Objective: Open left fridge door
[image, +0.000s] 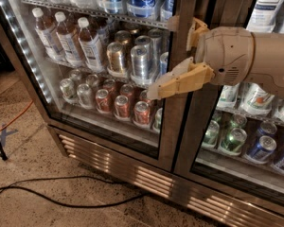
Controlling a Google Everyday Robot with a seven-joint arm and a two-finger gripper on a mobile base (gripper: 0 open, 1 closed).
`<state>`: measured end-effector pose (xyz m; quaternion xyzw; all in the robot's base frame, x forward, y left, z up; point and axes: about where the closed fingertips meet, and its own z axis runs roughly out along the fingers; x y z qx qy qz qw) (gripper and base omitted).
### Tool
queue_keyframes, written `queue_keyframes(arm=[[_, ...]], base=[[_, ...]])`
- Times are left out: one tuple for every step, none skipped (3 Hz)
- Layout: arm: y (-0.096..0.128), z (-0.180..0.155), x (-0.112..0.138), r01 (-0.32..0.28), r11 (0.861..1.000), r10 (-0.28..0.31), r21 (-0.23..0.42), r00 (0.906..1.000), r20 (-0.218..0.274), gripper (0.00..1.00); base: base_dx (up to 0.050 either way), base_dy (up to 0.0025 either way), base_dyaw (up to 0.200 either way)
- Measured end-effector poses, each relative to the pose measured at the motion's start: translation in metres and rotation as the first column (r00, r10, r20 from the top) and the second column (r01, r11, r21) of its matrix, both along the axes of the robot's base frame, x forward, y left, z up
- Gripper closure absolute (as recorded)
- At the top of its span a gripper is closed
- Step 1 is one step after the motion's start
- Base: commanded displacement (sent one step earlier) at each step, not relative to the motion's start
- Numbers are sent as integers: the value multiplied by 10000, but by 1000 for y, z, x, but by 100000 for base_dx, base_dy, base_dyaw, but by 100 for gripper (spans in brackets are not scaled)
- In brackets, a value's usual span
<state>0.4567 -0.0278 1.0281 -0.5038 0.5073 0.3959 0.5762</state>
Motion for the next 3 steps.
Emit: queue_keyframes(arm=[[0,0,0,-1,10000,1,0,10000,0,0],[0,0,0,-1,10000,1,0,10000,0,19],[0,0,0,-2,10000,2,0,10000,1,42]], base=[[0,0,0],[0,0,0],[0,0,0]])
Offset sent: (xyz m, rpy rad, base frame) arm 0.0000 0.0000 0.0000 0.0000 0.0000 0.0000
